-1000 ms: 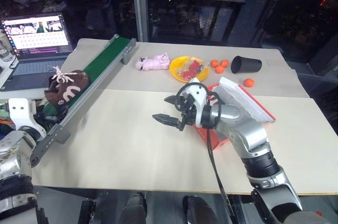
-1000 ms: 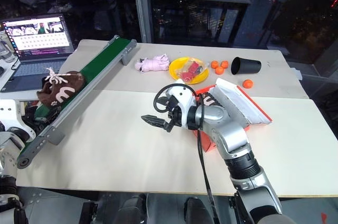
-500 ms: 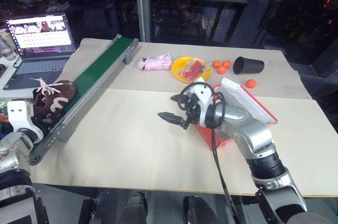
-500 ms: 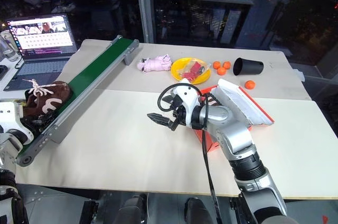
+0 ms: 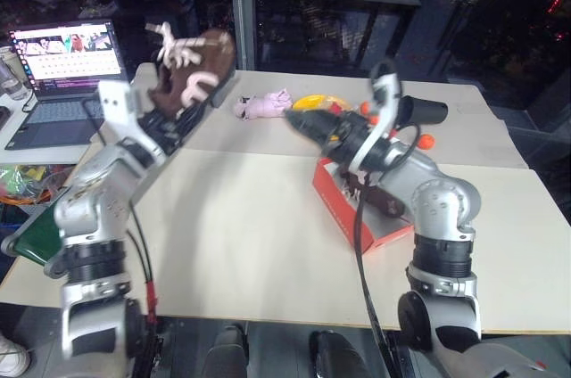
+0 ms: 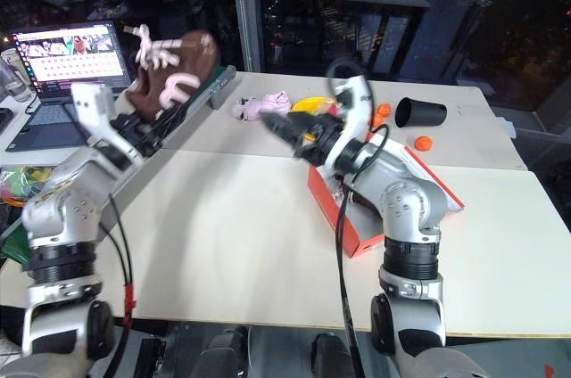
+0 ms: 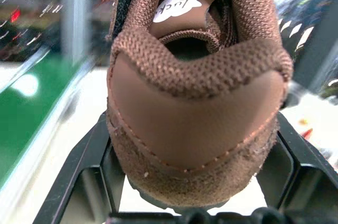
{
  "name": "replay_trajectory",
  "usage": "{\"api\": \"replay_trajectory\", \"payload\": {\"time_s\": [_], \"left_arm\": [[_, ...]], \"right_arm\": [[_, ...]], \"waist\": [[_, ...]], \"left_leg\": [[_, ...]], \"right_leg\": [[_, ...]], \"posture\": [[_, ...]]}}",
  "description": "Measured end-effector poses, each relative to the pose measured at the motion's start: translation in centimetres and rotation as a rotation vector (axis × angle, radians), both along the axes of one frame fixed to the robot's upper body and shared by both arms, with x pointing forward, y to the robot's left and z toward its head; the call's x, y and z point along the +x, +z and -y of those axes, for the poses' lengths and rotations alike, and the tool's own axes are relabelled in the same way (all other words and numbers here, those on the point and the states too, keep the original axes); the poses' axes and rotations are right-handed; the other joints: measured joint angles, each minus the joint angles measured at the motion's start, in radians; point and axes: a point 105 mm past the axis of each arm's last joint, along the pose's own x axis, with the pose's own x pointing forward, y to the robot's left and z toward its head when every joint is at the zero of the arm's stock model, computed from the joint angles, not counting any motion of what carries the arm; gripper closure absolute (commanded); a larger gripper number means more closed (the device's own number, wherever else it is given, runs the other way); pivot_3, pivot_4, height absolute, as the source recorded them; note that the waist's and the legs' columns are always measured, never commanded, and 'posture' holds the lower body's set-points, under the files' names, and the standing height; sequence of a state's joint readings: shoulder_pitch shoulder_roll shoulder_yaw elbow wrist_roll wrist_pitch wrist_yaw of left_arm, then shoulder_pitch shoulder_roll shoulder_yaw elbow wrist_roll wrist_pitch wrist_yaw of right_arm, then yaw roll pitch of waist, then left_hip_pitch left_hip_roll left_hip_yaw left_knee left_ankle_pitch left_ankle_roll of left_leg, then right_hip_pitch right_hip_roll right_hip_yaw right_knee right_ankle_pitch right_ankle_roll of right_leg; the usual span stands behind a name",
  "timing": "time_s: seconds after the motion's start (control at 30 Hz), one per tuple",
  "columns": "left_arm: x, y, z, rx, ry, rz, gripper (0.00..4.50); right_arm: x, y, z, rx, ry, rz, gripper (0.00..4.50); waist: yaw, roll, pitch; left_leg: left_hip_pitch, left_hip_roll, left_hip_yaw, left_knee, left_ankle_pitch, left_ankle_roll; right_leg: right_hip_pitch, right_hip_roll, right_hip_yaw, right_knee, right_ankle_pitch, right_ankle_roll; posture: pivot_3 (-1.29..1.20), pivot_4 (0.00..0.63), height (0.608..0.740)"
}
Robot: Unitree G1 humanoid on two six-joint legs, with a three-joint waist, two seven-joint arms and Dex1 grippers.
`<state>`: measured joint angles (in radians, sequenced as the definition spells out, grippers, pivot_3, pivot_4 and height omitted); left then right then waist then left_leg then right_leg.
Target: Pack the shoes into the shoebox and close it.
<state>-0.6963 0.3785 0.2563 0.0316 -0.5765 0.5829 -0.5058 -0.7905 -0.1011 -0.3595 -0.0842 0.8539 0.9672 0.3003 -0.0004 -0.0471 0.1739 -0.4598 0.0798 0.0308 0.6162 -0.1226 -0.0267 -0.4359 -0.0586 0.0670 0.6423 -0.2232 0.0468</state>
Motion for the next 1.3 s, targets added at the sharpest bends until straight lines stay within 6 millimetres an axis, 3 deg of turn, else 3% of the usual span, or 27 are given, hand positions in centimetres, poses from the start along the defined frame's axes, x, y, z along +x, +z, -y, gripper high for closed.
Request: {"api": "replay_trajectory", "payload": {"time_s": [0.07, 0.17, 0.4, 0.43, 0.53, 0.67, 0.73, 0.83, 0.97, 1.07, 1.17, 1.3], "left_arm": [[-0.4, -0.6, 3.6, -0.003, -0.117, -0.031, 1.67], [-0.9, -1.6, 7.3, 0.005, -0.237, -0.078, 1.67], [-1.6, -1.5, 9.4, 0.011, -0.331, -0.071, 1.67], [-1.7, -1.6, 9.8, 0.015, -0.346, -0.075, 1.67], [-1.9, -1.9, 10.3, 0.023, -0.366, -0.089, 1.67], [-1.9, -2.1, 10.4, 0.029, -0.371, -0.094, 1.67], [-1.9, -2.1, 10.4, 0.030, -0.370, -0.101, 0.76], [-1.9, -2.1, 10.1, 0.007, -0.371, -0.112, 0.00], [-1.5, -1.4, 7.4, -0.021, -0.313, -0.108, 0.00], [-1.1, -2.4, 4.6, 0.028, -0.230, -0.142, 0.00], [-1.1, -4.0, 2.3, 0.055, -0.162, -0.198, 0.00], [-1.3, -4.8, 1.6, 0.069, -0.143, -0.218, 0.00]], "right_arm": [[0.2, 0.3, 0.3, 0.030, -0.008, -0.030, 0.00], [0.2, 0.0, 0.0, 0.037, -0.002, -0.065, 0.00], [0.4, 0.0, 0.4, 0.074, -0.027, -0.102, 0.00], [0.4, 0.1, 0.5, 0.079, -0.034, -0.105, 0.52], [0.5, 0.0, 0.6, 0.090, -0.047, -0.115, 1.34], [0.7, -0.3, 0.8, 0.090, -0.069, -0.128, 2.65], [0.7, -0.3, 0.7, 0.083, -0.075, -0.128, 3.29], [0.9, 0.3, 1.5, 0.080, -0.115, -0.107, 4.00], [1.7, 2.1, 4.4, -0.022, -0.238, -0.022, 4.06], [2.1, 2.6, 7.1, -0.255, -0.328, 0.059, 4.06], [2.3, 1.9, 9.6, -0.538, -0.366, 0.089, 4.06], [1.8, -0.8, 10.8, -0.826, -0.269, 0.070, 4.06]], "waist": [[-0.003, 0.000, 0.000], [-0.025, 0.000, 0.000], [-0.044, 0.001, 0.000], [-0.043, 0.001, 0.000], [-0.043, 0.001, 0.000], [-0.043, 0.001, 0.000], [-0.044, 0.001, 0.000], [-0.043, 0.001, 0.001], [-0.043, 0.002, 0.001], [-0.043, 0.003, 0.001], [-0.042, 0.003, 0.002], [-0.039, 0.003, 0.002]], "left_leg": [[0.000, -0.001, 0.000, 0.000, 0.000, 0.000], [0.000, 0.000, -0.001, 0.000, 0.000, 0.000], [0.000, -0.001, -0.002, 0.000, 0.000, 0.001], [0.000, -0.001, -0.002, 0.000, 0.000, 0.001], [0.000, -0.001, -0.002, 0.000, 0.000, 0.001], [0.000, -0.001, -0.002, 0.000, 0.000, 0.001], [0.000, -0.001, -0.002, 0.000, 0.000, 0.001], [0.000, -0.001, -0.002, 0.000, 0.000, 0.001], [0.000, -0.001, -0.002, 0.000, 0.000, 0.001], [0.000, -0.001, -0.002, -0.001, 0.000, 0.001], [0.000, -0.002, -0.002, -0.002, 0.000, 0.001], [0.000, -0.002, -0.002, -0.001, 0.000, 0.000]], "right_leg": [[0.000, 0.000, 0.000, 0.000, 0.000, 0.000], [-0.001, 0.001, 0.002, 0.001, 0.000, 0.000], [-0.001, 0.001, 0.002, 0.002, 0.000, 0.001], [-0.001, 0.001, 0.002, 0.002, 0.000, 0.001], [-0.001, 0.001, 0.002, 0.002, -0.001, 0.001], [-0.001, 0.001, 0.002, 0.002, -0.001, 0.001], [-0.001, 0.001, 0.002, 0.002, -0.001, 0.001], [-0.001, 0.001, 0.002, 0.001, -0.001, 0.001], [-0.001, 0.001, 0.002, 0.001, -0.001, 0.001], [-0.001, 0.001, 0.002, 0.000, -0.001, 0.001], [-0.001, 0.001, 0.002, -0.001, -0.001, 0.001], [-0.001, 0.000, 0.002, -0.001, -0.001, 0.001]], "posture": [[0.00, 0.150, 0.736], [0.00, 0.150, 0.736], [0.00, 0.150, 0.736], [0.00, 0.150, 0.736], [0.00, 0.150, 0.736], [0.00, 0.150, 0.736], [0.00, 0.150, 0.736], [0.00, 0.150, 0.736], [0.00, 0.150, 0.736], [0.00, 0.150, 0.736], [0.00, 0.150, 0.736], [0.00, 0.150, 0.736]]}}
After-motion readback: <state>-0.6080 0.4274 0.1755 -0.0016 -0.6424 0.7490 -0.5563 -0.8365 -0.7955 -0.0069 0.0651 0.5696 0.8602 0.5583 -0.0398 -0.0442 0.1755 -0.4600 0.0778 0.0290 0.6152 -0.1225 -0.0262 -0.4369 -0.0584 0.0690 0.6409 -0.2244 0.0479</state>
